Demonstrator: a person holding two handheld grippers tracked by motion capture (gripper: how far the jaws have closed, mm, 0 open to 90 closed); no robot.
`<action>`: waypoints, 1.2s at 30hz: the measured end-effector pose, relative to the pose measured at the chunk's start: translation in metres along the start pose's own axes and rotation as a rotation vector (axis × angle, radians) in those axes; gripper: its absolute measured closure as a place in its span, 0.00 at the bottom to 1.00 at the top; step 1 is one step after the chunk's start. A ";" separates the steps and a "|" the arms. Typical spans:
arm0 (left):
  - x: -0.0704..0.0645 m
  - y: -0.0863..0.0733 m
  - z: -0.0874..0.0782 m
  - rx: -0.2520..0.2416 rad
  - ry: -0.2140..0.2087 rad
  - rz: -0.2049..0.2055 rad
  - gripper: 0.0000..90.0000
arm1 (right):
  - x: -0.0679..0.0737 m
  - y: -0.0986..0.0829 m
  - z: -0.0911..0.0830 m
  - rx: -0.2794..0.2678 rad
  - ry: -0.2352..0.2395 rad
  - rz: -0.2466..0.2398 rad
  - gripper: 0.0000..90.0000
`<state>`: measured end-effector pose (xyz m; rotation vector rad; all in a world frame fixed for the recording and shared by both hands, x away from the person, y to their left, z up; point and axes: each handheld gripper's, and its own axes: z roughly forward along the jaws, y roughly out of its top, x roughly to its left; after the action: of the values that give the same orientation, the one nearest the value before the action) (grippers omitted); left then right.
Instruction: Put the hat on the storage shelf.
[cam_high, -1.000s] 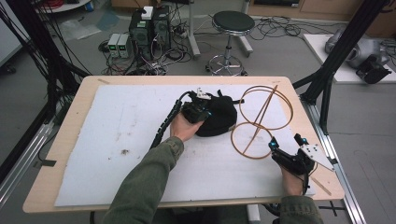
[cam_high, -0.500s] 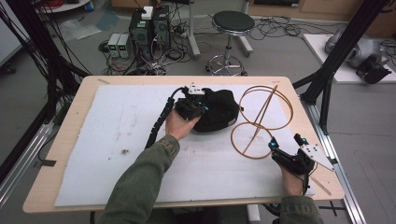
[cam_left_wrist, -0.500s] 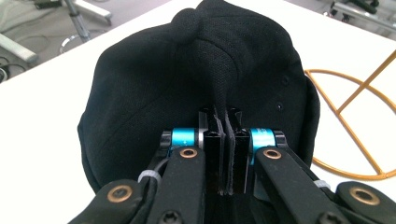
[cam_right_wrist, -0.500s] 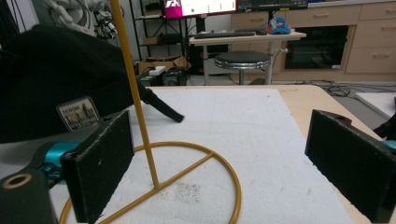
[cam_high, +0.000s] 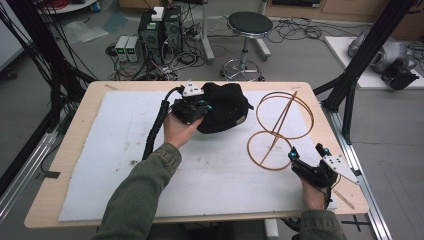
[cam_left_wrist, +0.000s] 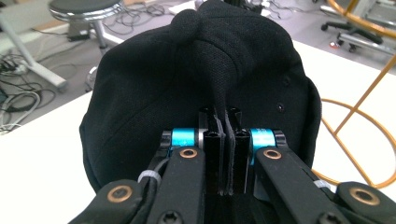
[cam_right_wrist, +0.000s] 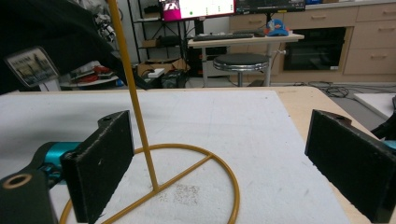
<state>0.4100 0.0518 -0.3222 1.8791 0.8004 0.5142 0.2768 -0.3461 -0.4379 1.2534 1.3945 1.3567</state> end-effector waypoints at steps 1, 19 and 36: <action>0.001 0.001 -0.004 -0.009 0.002 -0.001 0.97 | 0.000 0.000 0.000 0.001 -0.002 0.001 0.08; 0.004 0.017 -0.053 -0.290 -0.018 -0.021 0.97 | 0.000 0.000 -0.001 -0.001 -0.009 0.007 0.08; -0.004 0.028 -0.075 -0.443 -0.050 -0.016 0.97 | 0.001 0.000 -0.001 0.002 -0.008 0.004 0.08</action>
<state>0.3665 0.0872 -0.2657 1.4688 0.6086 0.5794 0.2762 -0.3457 -0.4378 1.2626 1.3884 1.3522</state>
